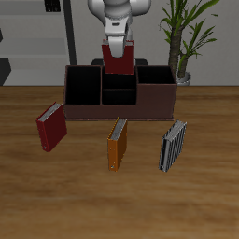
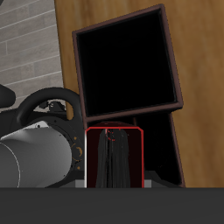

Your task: Place the left red book into the back desk caddy's back compartment

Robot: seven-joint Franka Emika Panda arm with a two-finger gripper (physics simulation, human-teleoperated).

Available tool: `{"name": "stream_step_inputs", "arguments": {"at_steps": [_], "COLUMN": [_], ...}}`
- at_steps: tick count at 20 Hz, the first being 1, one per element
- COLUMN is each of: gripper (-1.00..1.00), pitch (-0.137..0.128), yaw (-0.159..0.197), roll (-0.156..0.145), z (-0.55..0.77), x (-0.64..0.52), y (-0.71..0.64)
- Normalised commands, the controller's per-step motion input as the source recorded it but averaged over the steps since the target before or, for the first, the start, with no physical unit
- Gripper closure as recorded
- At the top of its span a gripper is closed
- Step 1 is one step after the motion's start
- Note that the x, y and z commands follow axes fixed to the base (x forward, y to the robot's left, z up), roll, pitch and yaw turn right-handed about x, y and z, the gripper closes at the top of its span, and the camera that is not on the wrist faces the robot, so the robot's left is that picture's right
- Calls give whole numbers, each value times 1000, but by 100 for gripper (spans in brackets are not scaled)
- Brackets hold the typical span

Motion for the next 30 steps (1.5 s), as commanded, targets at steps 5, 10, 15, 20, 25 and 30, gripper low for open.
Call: {"name": "stream_step_inputs", "arguments": {"at_steps": [5,10,15,20,25,30], "gripper": [100,100,100,100,100,100], "pitch": [54,60,58,21,17,21], "yaw": [4,-9,-4,3,4,10], "roll": [0,-20,-19,11,16,25], "z": [-198,-232,-240,-135,-107,-83], "x": [-72,-33,29,49,64,-39], "y": [-53,-104,-71,35,79,56]}}
